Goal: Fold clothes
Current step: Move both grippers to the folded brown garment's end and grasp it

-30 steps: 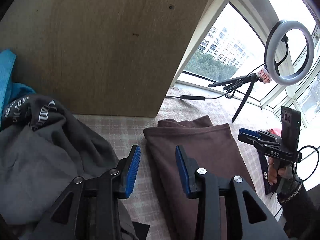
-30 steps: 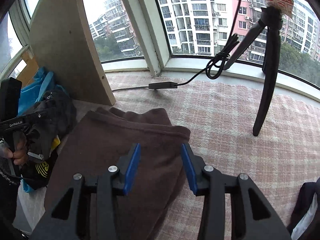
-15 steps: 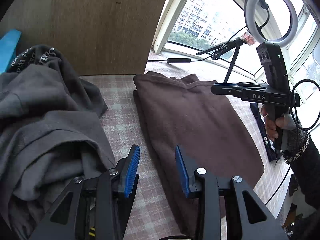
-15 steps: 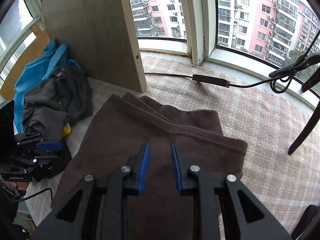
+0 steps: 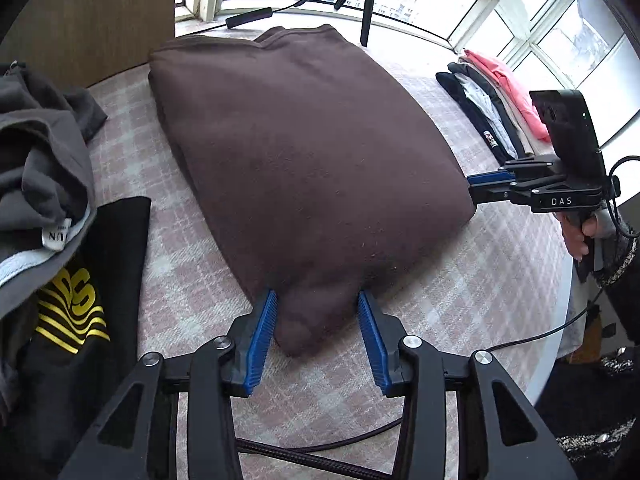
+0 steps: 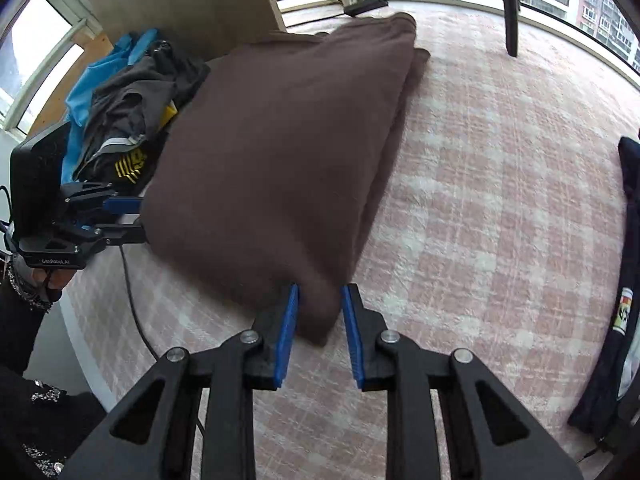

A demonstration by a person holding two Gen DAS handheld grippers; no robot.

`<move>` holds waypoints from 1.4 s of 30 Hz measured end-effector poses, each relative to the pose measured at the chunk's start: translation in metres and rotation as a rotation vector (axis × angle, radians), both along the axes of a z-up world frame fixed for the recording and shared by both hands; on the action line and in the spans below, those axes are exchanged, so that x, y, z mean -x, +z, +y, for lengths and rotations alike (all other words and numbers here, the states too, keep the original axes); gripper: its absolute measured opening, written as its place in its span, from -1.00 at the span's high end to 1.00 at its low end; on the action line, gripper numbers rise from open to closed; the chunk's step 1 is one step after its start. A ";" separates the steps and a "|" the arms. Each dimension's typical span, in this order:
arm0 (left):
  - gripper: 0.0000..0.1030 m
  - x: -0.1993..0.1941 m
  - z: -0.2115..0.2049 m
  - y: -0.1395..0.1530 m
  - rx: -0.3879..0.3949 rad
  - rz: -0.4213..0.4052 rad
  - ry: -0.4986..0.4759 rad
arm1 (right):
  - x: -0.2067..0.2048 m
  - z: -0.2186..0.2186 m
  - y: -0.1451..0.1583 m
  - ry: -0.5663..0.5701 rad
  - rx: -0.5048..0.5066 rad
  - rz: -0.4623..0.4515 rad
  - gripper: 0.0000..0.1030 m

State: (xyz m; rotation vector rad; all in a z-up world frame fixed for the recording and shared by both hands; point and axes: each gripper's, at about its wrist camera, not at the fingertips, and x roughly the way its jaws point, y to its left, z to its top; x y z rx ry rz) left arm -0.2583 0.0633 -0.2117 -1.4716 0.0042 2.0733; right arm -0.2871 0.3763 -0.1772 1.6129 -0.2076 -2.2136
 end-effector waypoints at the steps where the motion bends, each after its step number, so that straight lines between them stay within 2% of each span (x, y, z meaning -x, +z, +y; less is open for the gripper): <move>1: 0.25 -0.004 -0.009 0.007 -0.012 0.013 0.025 | -0.008 0.010 0.009 -0.029 0.005 0.034 0.47; 4: 0.05 -0.022 -0.022 0.017 -0.011 0.062 0.015 | -0.032 0.027 0.032 -0.065 -0.010 0.135 0.34; 5: 0.05 -0.024 -0.023 0.013 -0.006 0.048 0.012 | -0.036 0.026 0.033 -0.048 -0.014 0.143 0.25; 7: 0.05 -0.023 -0.020 0.000 -0.004 0.019 0.002 | -0.037 0.016 0.029 0.002 -0.043 0.146 0.22; 9: 0.05 -0.021 -0.013 -0.009 -0.001 0.029 0.001 | -0.034 0.001 0.018 0.066 -0.092 0.145 0.22; 11: 0.13 -0.015 -0.010 -0.015 -0.032 0.023 0.017 | -0.027 -0.015 0.004 0.102 -0.126 0.129 0.22; 12: 0.30 -0.011 -0.011 -0.016 -0.064 0.006 0.034 | -0.024 -0.020 0.000 0.109 -0.122 0.125 0.22; 13: 0.61 -0.008 -0.012 -0.014 -0.089 -0.009 0.053 | -0.021 -0.025 -0.004 0.116 -0.118 0.121 0.24; 14: 0.61 -0.006 -0.013 -0.012 -0.102 -0.014 0.062 | -0.019 -0.030 -0.006 0.123 -0.114 0.115 0.57; 15: 0.62 -0.006 -0.013 -0.009 -0.096 -0.004 0.053 | -0.018 -0.032 -0.003 0.125 -0.110 0.109 0.70; 17: 0.56 -0.006 -0.014 -0.012 -0.057 -0.002 0.038 | -0.018 -0.029 0.000 0.116 -0.104 0.105 0.72; 18: 0.54 -0.006 -0.017 -0.012 -0.040 -0.013 0.040 | -0.018 -0.025 -0.005 0.114 -0.098 0.070 0.74; 20: 0.54 -0.005 -0.023 -0.010 -0.005 -0.034 0.042 | -0.019 -0.024 -0.011 0.147 -0.150 0.018 0.84; 22: 0.53 -0.003 -0.030 -0.004 0.019 -0.042 0.052 | -0.021 -0.020 0.010 0.157 -0.224 0.048 0.82; 23: 0.42 0.001 -0.036 0.008 0.006 -0.021 0.073 | -0.021 -0.015 0.024 0.145 -0.236 0.075 0.73; 24: 0.32 0.009 -0.042 0.019 -0.011 -0.002 0.092 | -0.018 -0.007 0.042 0.115 -0.201 0.112 0.51; 25: 0.11 0.021 -0.045 0.030 -0.027 0.015 0.111 | -0.012 0.002 0.060 0.074 -0.152 0.152 0.32; 26: 0.01 0.034 -0.048 0.038 -0.044 0.031 0.130 | -0.004 0.010 0.077 0.034 -0.105 0.191 -0.11; 27: -0.01 0.051 -0.048 0.044 -0.056 0.046 0.146 | 0.007 0.015 0.089 -0.002 -0.064 0.227 -0.37; 29: -0.05 0.085 -0.043 0.050 -0.063 0.073 0.163 | 0.036 0.018 0.100 -0.043 -0.003 0.282 -0.40; 31: -0.12 0.120 -0.037 0.047 -0.055 0.073 0.187 | 0.073 0.018 0.097 -0.071 0.036 0.296 -0.40; 34: -0.12 0.169 -0.031 0.025 -0.027 0.036 0.234 | 0.132 0.021 0.068 -0.142 0.063 0.223 -0.40; 37: -0.12 0.203 -0.030 0.000 -0.017 -0.019 0.272 | 0.174 0.024 0.032 -0.177 0.145 0.121 -0.40; 39: -0.12 0.215 -0.029 -0.012 -0.013 -0.042 0.275 | 0.191 0.021 0.015 -0.185 0.140 0.087 -0.40; 42: -0.12 0.227 -0.027 -0.023 -0.002 -0.054 0.264 | 0.202 0.015 0.002 -0.148 0.098 0.087 -0.40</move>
